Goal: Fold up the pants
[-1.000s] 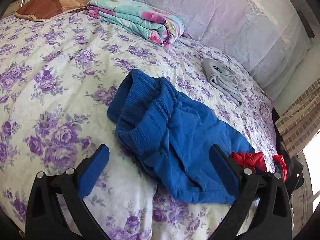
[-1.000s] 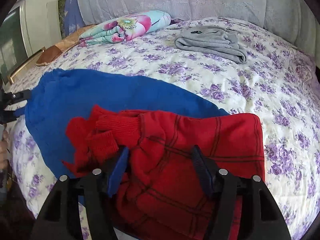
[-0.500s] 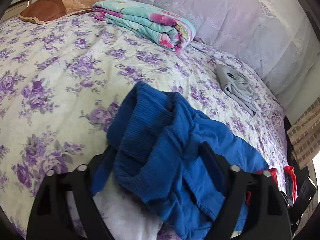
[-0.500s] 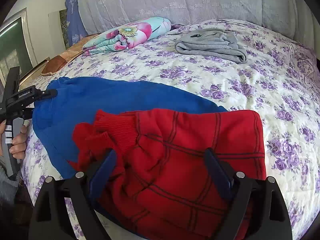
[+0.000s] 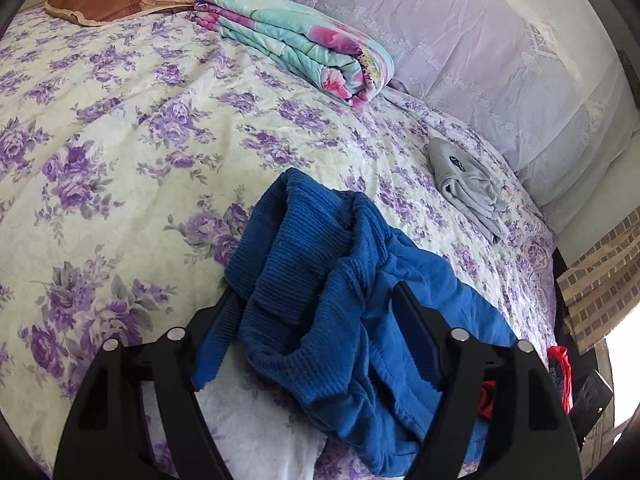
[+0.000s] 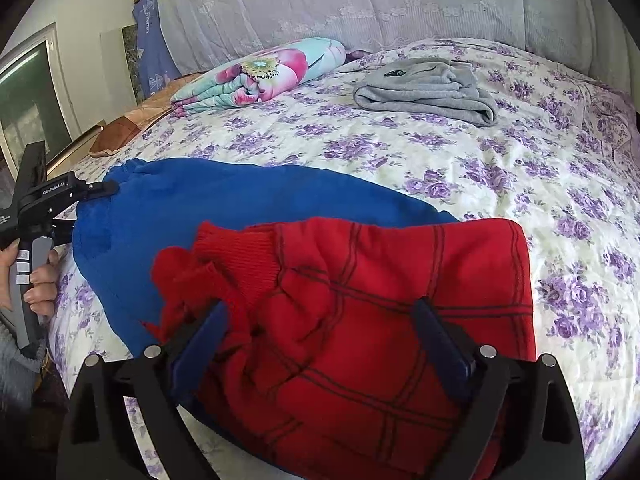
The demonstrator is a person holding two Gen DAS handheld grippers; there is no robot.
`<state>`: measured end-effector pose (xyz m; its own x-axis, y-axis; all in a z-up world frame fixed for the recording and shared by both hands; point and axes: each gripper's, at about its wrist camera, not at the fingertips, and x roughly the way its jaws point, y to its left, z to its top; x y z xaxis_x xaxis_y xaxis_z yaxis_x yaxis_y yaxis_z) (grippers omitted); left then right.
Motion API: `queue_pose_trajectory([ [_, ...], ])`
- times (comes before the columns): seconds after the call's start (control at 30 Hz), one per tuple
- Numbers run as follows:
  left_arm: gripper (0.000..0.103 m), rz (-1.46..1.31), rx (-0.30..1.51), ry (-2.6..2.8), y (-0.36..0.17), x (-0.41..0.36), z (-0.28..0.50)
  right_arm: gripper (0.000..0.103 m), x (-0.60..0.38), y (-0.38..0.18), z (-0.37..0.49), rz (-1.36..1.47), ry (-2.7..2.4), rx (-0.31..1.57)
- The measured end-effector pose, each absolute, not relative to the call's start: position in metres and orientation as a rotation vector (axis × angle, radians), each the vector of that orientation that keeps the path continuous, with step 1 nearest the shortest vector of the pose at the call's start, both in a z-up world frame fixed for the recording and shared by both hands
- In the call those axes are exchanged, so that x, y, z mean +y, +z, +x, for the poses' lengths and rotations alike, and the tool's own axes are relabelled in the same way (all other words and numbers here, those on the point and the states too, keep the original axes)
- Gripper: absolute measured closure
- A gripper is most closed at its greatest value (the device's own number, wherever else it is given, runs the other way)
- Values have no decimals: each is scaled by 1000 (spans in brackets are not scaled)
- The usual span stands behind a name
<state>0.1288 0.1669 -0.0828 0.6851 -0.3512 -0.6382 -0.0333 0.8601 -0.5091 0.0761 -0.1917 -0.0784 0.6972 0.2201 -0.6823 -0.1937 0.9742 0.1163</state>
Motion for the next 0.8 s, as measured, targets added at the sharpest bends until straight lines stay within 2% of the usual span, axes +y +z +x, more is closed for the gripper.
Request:
queue_pose_trajectory([
  [0.13, 8, -437, 790, -177, -84, 152, 136, 7, -193, -79, 76, 47, 237, 764],
  [0.2, 8, -394, 788, -137, -84, 144, 140, 7, -194, -79, 75, 50, 240, 764],
  [0.27, 12, -369, 776, -98, -83, 140, 139, 7, -194, -79, 75, 50, 241, 764],
  [0.3, 24, -365, 769, -76, -82, 141, 137, 7, -195, -79, 75, 50, 241, 763],
  [0.43, 36, -436, 755, -118, -81, 156, 130, 7, -198, -69, 67, 68, 223, 708],
  [0.57, 38, -415, 739, -135, -83, 156, 127, 7, -192, -50, 65, 74, 217, 647],
  [0.73, 37, -410, 727, -129, -85, 154, 125, 7, -165, -79, 103, -62, 169, 808],
  [0.8, 37, -419, 732, -134, -86, 154, 127, 7, -165, -77, 106, -56, 165, 815],
])
